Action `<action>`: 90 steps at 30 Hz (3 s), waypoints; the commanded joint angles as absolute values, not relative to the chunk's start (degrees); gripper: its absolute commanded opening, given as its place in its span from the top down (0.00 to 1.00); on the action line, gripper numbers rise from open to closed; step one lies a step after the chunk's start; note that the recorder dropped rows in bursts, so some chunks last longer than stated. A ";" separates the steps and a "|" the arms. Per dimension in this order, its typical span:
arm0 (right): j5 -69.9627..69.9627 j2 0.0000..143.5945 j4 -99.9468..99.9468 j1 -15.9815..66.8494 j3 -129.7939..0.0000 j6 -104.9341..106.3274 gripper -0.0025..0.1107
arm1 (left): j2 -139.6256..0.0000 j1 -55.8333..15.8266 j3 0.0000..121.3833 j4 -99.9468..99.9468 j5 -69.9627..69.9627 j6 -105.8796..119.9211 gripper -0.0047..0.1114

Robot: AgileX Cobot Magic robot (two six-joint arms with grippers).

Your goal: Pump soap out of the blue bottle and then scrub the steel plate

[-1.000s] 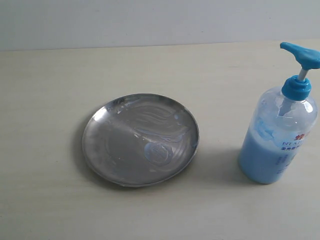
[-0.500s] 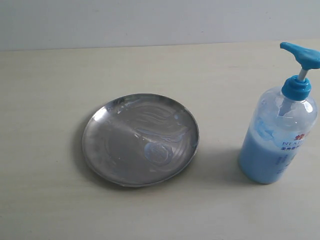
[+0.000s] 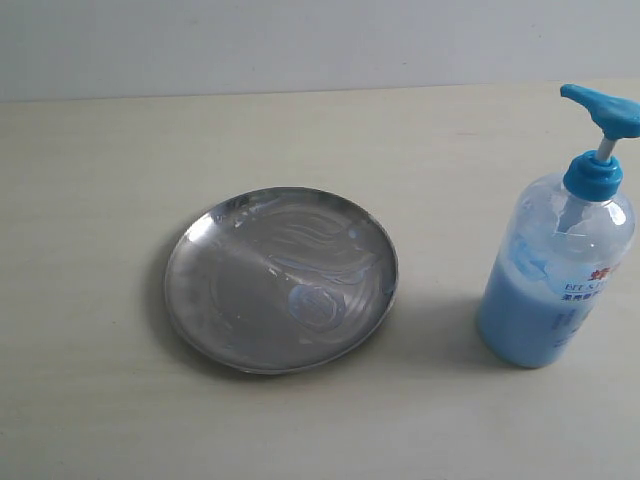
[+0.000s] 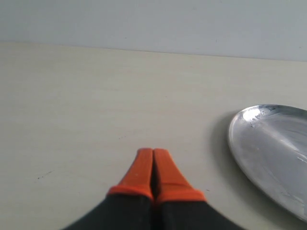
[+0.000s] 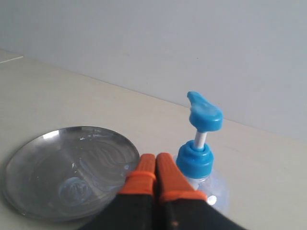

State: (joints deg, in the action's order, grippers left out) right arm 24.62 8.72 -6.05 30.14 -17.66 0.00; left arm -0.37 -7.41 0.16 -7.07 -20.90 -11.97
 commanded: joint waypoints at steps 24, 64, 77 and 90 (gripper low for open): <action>22.40 5.07 -6.04 7.62 -13.39 -2.40 0.98 | 0.00 -7.25 0.00 -7.25 -20.43 -12.18 0.96; 15.92 0.00 -6.24 6.52 0.00 -5.61 0.98 | 0.00 -7.25 0.00 -7.25 -20.43 -12.18 0.96; 15.29 0.00 -6.02 6.52 0.00 -5.61 0.98 | 0.00 -7.25 0.00 -7.25 -20.43 -12.18 0.96; 15.29 0.00 -6.02 6.52 0.00 -5.61 0.98 | 0.00 -7.25 0.00 -7.25 -20.43 -12.18 0.96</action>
State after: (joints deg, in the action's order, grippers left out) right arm 16.43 0.36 -5.93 6.91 -0.26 -5.42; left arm -0.37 -7.41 0.16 -7.07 -20.98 -11.97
